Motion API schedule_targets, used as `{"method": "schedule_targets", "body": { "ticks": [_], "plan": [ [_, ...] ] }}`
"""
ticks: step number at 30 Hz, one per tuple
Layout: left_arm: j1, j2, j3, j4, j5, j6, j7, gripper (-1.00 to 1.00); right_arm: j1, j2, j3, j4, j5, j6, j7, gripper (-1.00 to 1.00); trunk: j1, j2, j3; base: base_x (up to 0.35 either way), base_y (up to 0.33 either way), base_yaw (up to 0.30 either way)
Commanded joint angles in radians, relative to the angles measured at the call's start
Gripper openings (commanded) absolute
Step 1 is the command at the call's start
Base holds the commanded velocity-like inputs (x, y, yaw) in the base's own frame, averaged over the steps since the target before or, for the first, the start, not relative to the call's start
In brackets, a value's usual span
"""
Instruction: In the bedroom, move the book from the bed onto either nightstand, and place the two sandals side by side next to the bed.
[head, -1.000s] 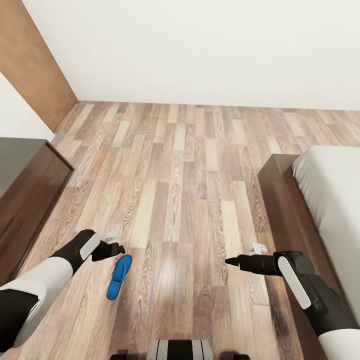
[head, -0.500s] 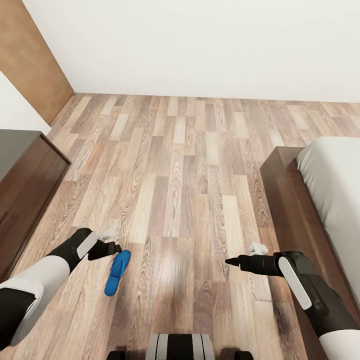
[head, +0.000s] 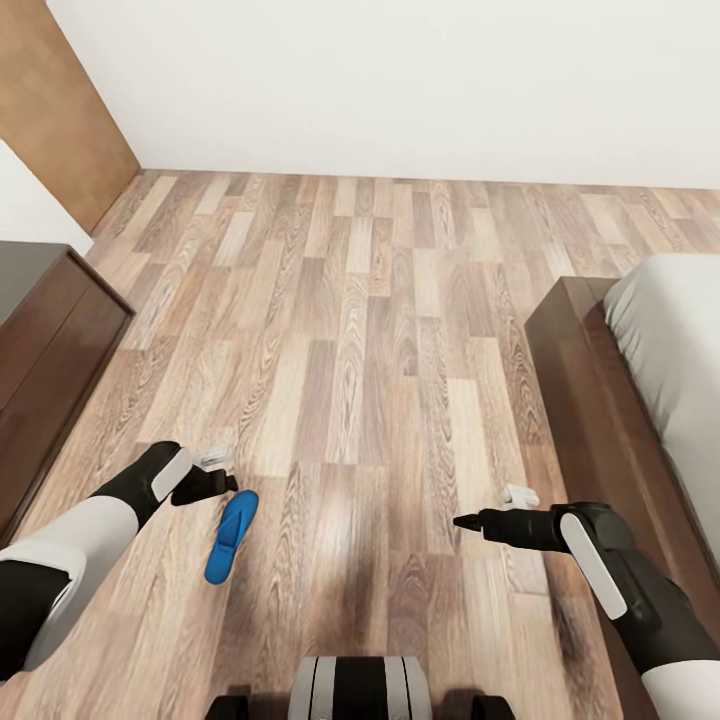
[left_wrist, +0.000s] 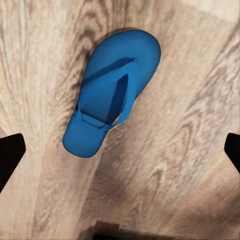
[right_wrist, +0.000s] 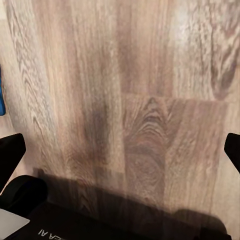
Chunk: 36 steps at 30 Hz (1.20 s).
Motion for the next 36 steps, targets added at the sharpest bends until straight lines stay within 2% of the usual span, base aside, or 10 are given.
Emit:
{"method": "schedule_targets", "body": {
  "ticks": [1, 17, 36],
  "plan": [
    [-0.007, 0.001, -0.006, 0.0, 0.011, 0.004, 0.012, 1.0, 0.0, 0.0, 0.0, -0.001, 0.01, 0.002, 0.01, 1.0, 0.004, -0.008, -0.005, 0.0, 0.0, 0.0],
    [-0.054, 0.002, -0.006, 0.018, 0.012, 0.008, 0.026, 1.0, 0.001, 0.005, 0.001, -0.002, 0.011, 0.002, 0.01, 1.0, 0.065, -0.12, -0.081, 0.0, 0.0, 0.0],
    [-0.076, 0.002, -0.007, 0.021, 0.011, 0.01, 0.028, 1.0, 0.001, 0.006, 0.001, -0.005, 0.011, 0.002, 0.01, 1.0, 0.138, -0.253, -0.172, 0.0, 0.0, 0.0]
  ]
}}
